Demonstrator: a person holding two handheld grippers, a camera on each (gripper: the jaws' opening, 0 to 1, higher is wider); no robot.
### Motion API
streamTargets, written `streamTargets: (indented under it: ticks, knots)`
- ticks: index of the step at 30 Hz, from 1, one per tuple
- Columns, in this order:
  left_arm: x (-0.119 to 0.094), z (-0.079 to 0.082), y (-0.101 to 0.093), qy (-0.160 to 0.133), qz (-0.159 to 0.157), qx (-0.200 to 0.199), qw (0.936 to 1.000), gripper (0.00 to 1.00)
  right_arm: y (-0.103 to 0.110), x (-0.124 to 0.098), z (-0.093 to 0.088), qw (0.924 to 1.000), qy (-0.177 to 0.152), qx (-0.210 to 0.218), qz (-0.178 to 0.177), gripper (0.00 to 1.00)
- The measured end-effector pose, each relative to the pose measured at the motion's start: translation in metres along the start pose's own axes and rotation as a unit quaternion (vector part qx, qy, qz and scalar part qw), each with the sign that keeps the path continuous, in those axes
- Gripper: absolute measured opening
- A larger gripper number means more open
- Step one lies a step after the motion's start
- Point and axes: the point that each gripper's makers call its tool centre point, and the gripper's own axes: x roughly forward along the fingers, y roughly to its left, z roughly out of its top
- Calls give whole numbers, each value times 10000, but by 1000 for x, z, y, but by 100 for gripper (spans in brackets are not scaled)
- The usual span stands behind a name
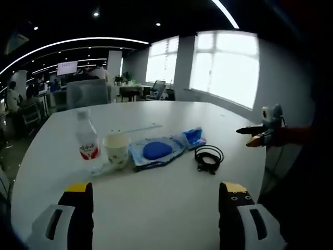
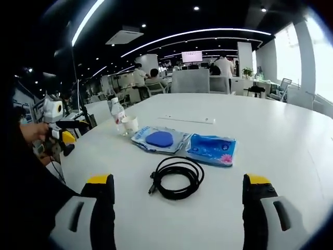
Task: Arrange the tabletop items into an orderly group along one side of the table until the central work area is clear of visible clutter.
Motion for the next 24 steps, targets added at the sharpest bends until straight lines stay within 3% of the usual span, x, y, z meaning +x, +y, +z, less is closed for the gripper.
streamTargets:
  ticks: [14,24]
  knots:
    - [-11,-10,7,212,1,-182,9996,99,-4,-2,-3,10000,68,3,-20,100]
    - [-17,-8,6,212,-6,-224,9995,99,-4,0,3,10000,0,-49,-63,100]
